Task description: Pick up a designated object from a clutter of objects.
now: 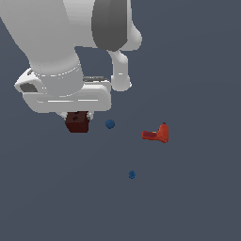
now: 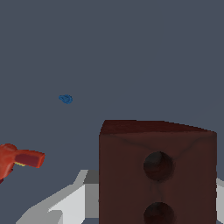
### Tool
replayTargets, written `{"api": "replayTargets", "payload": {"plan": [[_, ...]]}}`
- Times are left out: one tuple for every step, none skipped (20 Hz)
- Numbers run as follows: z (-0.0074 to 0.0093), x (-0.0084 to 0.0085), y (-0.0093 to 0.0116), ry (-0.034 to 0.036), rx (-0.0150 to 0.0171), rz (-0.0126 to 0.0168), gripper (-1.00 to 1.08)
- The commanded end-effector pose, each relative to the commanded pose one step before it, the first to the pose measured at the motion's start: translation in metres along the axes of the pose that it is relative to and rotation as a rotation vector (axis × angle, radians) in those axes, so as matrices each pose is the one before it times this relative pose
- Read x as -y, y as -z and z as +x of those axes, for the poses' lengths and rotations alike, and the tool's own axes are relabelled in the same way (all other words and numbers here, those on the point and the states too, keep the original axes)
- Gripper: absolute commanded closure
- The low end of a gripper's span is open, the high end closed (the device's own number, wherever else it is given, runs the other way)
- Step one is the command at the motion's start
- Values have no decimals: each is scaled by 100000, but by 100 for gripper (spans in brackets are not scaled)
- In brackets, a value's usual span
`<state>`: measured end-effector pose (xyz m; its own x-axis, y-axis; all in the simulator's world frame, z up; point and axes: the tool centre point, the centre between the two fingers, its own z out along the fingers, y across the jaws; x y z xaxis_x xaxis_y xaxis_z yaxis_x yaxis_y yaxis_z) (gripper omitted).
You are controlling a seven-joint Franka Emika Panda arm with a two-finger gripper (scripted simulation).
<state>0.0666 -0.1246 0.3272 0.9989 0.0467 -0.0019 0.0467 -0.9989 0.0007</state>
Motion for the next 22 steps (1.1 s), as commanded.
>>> {"api": "replayTargets", "payload": {"plan": [[1047, 214, 1452, -20, -153, -22, 108], [391, 79, 495, 0, 0, 0, 108], [371, 73, 472, 31, -19, 59, 108], [346, 68, 434, 0, 0, 0, 108], [321, 61, 400, 0, 0, 0, 108], [298, 56, 368, 0, 0, 0, 108], [275, 50, 337, 0, 0, 0, 108], [253, 45, 309, 0, 0, 0, 108], [232, 41, 282, 0, 0, 0, 108], [212, 36, 256, 0, 0, 0, 108], [192, 32, 230, 0, 0, 0, 108], [173, 28, 206, 0, 0, 0, 108], [155, 24, 182, 0, 0, 0, 108], [137, 20, 160, 0, 0, 0, 108], [120, 17, 138, 0, 0, 0, 108], [103, 14, 117, 0, 0, 0, 108], [86, 11, 97, 0, 0, 0, 108], [70, 8, 78, 0, 0, 0, 108], [54, 6, 60, 0, 0, 0, 108], [39, 4, 42, 0, 0, 0, 108], [23, 2, 25, 0, 0, 0, 108], [8, 1, 8, 0, 0, 0, 108]]}}
